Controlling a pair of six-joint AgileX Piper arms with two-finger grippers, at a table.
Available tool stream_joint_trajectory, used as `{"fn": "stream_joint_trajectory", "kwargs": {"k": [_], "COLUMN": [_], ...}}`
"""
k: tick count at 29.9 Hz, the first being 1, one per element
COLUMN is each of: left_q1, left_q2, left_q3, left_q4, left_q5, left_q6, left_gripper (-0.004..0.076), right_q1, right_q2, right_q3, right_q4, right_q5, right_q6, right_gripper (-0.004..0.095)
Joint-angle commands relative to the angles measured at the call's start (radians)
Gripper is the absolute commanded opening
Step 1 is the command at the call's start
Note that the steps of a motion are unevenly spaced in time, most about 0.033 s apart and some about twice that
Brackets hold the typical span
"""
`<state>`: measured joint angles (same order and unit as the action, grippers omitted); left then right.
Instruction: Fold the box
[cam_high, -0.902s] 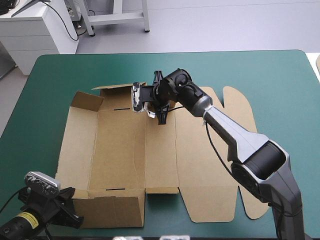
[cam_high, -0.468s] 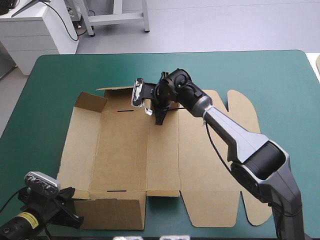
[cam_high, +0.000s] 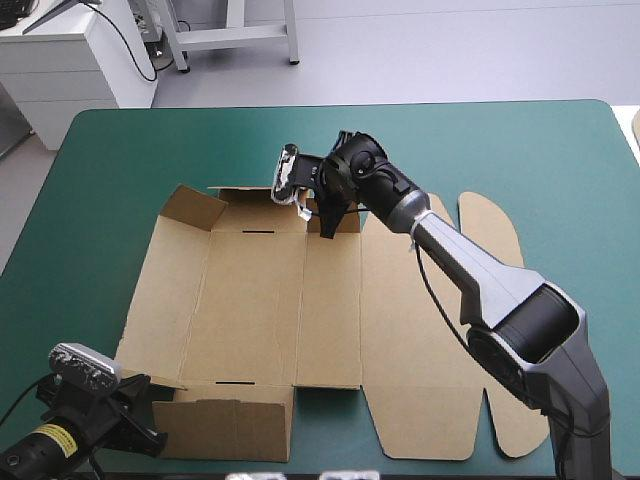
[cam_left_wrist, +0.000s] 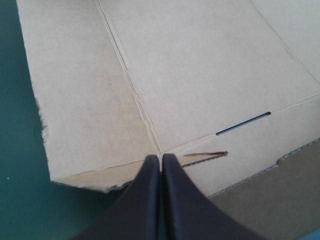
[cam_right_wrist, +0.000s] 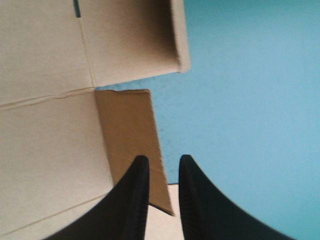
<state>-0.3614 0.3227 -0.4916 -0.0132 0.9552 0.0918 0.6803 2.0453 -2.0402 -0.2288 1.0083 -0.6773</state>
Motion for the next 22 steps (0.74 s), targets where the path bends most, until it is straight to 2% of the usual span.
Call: {"fn": "stream_joint_trajectory", "kwargs": {"k": [1,3,6,9,14,22], "left_q1": [-0.002,-0.002,-0.002,-0.002,-0.002,-0.002], "left_q2": [0.009,0.009,0.009,0.009,0.009,0.009], "left_q3": [-0.022,-0.022,-0.022,-0.022,-0.022,-0.022], "left_q4": [-0.006,-0.006,-0.003,-0.003,0.002,0.002], "left_q5": [-0.056,-0.056,-0.056,-0.056,-0.056,-0.056], "left_q6": [-0.003,-0.003,-0.005,-0.005,-0.005,-0.013], "left_gripper": [-0.0008,-0.0008,-0.0008,-0.0008,-0.0008,-0.0008], "right_q1": [-0.021,-0.042,-0.107,-0.204,-0.387,-0.651], "right_q2": [-0.111,-0.136,-0.178,-0.218,-0.316,-0.564], "right_q3": [-0.033,-0.033,-0.033,-0.023,0.063,0.38], "right_q4": [-0.122,-0.165,-0.166,-0.092,0.127,0.229], "right_q5": [-0.026,0.002,0.078,0.158,0.206,0.227], "right_q6": [0.124,0.209,0.299,0.337,0.337,0.364], "right_gripper": [0.0065,-0.0023,-0.0015,-0.0015,-0.0015,-0.0015]}}
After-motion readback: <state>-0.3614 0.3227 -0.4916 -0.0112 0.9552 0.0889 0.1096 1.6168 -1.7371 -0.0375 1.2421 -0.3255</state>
